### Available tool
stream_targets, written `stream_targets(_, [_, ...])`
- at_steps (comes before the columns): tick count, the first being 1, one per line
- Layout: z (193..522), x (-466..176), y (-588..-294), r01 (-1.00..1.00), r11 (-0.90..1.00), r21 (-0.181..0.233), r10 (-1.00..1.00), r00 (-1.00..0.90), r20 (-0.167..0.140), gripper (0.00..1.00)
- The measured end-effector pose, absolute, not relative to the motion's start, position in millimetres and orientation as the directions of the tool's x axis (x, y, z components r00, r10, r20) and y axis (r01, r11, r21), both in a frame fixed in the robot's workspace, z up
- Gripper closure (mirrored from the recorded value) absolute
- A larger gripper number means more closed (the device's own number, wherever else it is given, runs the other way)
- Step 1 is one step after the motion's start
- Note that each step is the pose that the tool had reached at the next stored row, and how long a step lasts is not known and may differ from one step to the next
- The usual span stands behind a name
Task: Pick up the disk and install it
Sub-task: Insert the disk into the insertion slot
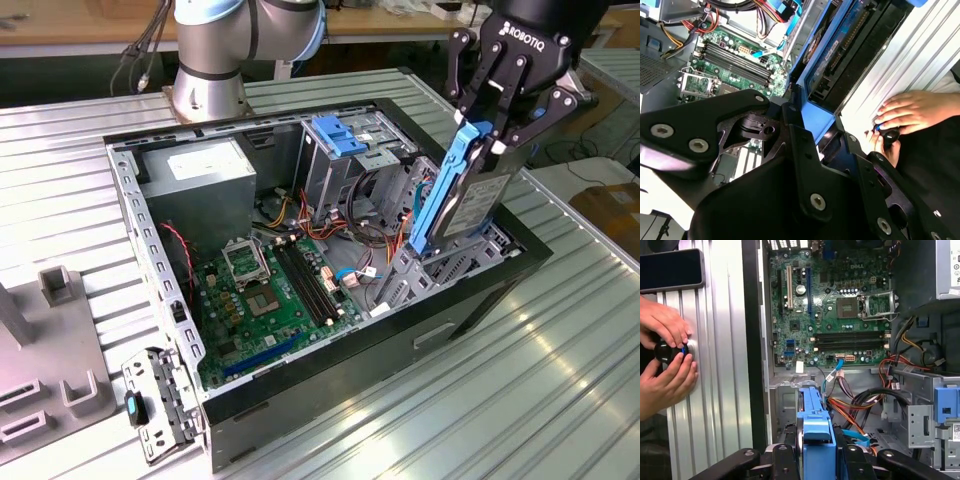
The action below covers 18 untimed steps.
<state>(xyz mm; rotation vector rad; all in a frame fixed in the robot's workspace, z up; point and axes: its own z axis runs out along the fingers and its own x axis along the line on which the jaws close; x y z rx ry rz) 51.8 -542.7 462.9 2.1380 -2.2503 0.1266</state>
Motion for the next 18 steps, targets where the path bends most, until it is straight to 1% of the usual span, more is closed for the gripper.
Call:
stream_targets(5, [459.1, 52.0, -544.0, -0.998, 0.049, -0.032, -0.995, -0.051, 0.081, 0.63])
stream_targets(8, [458.9, 52.0, -543.9, -0.998, 0.049, -0.031, -0.996, -0.051, 0.068, 0.63])
stream_targets(18, [456.6, 56.7, -544.0, -0.998, 0.049, -0.03, -0.996, -0.051, 0.067, 0.63])
